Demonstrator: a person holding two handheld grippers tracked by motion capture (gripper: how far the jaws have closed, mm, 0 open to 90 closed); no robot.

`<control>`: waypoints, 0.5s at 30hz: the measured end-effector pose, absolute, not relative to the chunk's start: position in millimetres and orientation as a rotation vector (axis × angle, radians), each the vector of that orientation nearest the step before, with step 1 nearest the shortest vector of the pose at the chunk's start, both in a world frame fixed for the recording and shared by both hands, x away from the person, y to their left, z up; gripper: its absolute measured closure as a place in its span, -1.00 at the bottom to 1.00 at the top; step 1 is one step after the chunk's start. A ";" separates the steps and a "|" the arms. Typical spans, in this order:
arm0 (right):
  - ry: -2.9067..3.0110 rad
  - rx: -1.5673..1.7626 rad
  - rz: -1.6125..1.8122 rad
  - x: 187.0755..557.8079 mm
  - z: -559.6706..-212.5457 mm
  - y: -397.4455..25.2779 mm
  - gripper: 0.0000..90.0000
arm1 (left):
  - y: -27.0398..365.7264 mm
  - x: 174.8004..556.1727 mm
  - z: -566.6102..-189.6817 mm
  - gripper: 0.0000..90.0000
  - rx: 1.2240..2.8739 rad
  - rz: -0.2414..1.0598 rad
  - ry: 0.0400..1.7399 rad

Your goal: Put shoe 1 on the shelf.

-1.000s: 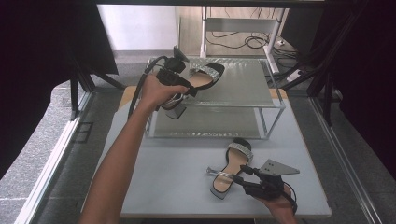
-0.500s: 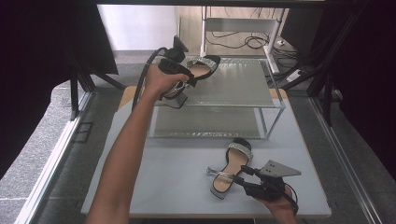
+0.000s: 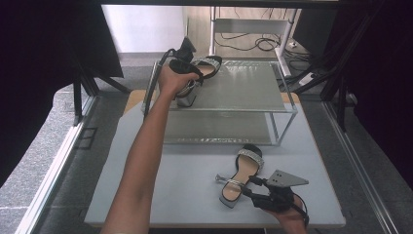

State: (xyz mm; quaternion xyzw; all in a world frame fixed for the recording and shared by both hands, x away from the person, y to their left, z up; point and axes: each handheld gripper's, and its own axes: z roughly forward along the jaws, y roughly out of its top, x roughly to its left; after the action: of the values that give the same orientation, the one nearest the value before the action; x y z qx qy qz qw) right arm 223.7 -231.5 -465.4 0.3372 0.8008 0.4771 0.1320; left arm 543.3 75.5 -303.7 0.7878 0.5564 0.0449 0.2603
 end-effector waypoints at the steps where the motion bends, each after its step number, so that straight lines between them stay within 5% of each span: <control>1: 2.322 0.980 1.388 223.8 -465.6 -231.3 0.05 | 75.5 543.9 -304.3 -0.08 2.129 0.120 1.512; 15: 2.327 0.967 1.387 220.5 -464.6 -230.2 0.05 | 69.1 545.8 -309.9 -0.25 2.102 0.189 1.575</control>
State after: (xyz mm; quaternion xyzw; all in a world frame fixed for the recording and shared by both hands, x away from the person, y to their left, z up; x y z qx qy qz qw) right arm 220.5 -230.2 -464.6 0.3333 0.8019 0.4779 0.1323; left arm 545.8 69.1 -309.9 0.7726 0.5789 0.0694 0.2512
